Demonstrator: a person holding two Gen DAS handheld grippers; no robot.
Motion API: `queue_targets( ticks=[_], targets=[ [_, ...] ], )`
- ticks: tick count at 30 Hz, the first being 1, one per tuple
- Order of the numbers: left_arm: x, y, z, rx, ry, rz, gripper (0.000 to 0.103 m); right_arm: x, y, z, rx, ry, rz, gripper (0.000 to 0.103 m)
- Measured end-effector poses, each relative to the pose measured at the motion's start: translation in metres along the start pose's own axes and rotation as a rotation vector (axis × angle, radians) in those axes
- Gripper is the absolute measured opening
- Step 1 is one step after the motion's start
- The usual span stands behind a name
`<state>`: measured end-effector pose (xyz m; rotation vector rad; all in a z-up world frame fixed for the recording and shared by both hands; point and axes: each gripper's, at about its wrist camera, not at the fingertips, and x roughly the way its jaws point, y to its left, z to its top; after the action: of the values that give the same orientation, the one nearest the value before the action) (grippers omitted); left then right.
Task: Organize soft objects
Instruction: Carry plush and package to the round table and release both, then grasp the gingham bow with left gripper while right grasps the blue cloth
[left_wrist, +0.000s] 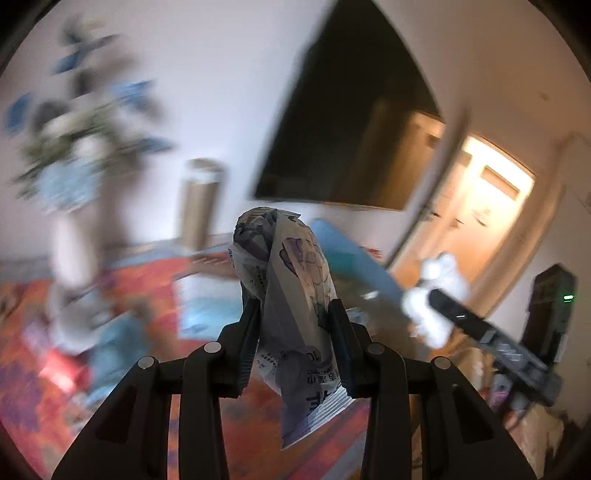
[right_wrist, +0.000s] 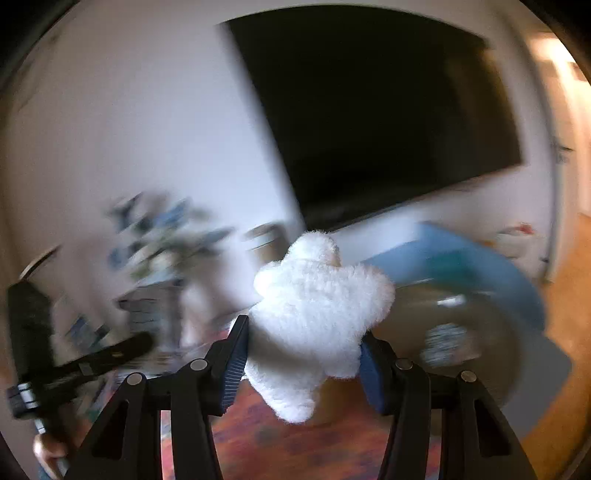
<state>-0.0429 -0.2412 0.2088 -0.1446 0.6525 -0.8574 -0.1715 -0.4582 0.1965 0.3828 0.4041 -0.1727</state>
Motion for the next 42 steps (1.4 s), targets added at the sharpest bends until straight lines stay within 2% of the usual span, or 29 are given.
queue_targets(
  ticks=[3,7,11,14,16,17,18,22,26,29,31,32,33,34,38,42],
  targets=[
    [0.038,-0.041,0.014,0.046,0.022,-0.072,0.034,0.004,-0.052,0.012,0.095,0.023,-0.073,0.053],
    [0.1,-0.075,0.015,0.041,0.118,-0.15,0.034,0.026,-0.103,0.013,0.175,0.092,-0.158,0.053],
    [0.15,-0.09,0.006,0.068,0.18,-0.126,0.034,0.05,-0.135,0.003,0.232,0.175,-0.193,0.054],
    [0.17,-0.095,0.001,0.08,0.202,-0.128,0.035,0.06,-0.147,-0.002,0.252,0.209,-0.207,0.057],
    [0.178,-0.096,-0.003,0.099,0.217,-0.11,0.051,0.062,-0.152,-0.003,0.251,0.229,-0.226,0.069],
    [0.179,-0.096,-0.004,0.101,0.223,-0.102,0.067,0.064,-0.152,-0.003,0.254,0.235,-0.231,0.069],
    [0.176,-0.095,-0.006,0.097,0.217,-0.111,0.077,0.06,-0.154,-0.002,0.258,0.23,-0.238,0.068],
    [0.154,-0.101,-0.005,0.112,0.184,-0.183,0.077,0.037,-0.16,0.003,0.269,0.183,-0.264,0.069],
    [0.12,-0.104,-0.003,0.165,0.137,-0.168,0.077,0.019,-0.153,0.005,0.269,0.152,-0.235,0.069],
    [0.087,-0.101,-0.008,0.202,0.105,-0.107,0.077,0.012,-0.137,0.003,0.248,0.149,-0.194,0.069],
    [0.055,-0.089,-0.013,0.213,0.068,-0.051,0.077,0.002,-0.111,0.003,0.2,0.14,-0.153,0.071],
    [0.042,-0.082,-0.016,0.212,0.053,-0.021,0.077,-0.001,-0.103,0.002,0.183,0.137,-0.138,0.074],
    [0.026,-0.072,-0.018,0.203,0.037,0.019,0.077,-0.005,-0.088,0.001,0.152,0.131,-0.113,0.081],
    [0.012,-0.059,-0.02,0.188,0.026,0.055,0.077,-0.008,-0.076,0.0,0.128,0.125,-0.094,0.086],
    [-0.055,0.002,-0.02,0.08,-0.025,0.156,0.077,-0.014,-0.015,-0.005,0.008,0.114,-0.007,0.086],
    [-0.12,0.062,-0.02,-0.006,-0.078,0.318,0.077,-0.006,0.053,-0.016,-0.111,0.139,0.098,0.086]
  ],
)
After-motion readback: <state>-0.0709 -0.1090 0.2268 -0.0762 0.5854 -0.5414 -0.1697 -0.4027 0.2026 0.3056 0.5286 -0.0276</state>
